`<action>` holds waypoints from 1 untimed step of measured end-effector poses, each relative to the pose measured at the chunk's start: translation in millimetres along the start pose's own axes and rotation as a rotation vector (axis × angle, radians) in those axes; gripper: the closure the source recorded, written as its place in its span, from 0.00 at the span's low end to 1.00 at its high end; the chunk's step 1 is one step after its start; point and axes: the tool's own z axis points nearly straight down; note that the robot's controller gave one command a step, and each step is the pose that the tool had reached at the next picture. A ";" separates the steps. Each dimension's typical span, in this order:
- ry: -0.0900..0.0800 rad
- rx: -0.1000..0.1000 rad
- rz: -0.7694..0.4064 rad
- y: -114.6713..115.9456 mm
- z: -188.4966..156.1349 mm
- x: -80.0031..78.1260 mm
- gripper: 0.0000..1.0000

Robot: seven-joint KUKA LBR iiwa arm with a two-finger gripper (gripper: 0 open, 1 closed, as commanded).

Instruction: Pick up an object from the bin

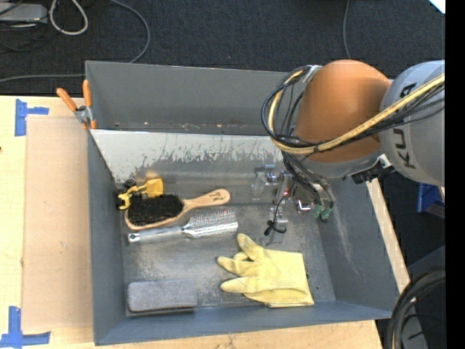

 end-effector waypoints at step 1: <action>-0.008 0.000 0.002 -0.4 -4.4 -1.4 0.00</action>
Offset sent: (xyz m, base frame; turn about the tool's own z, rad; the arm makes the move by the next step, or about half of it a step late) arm -0.0705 -0.0278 -0.1630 -0.1994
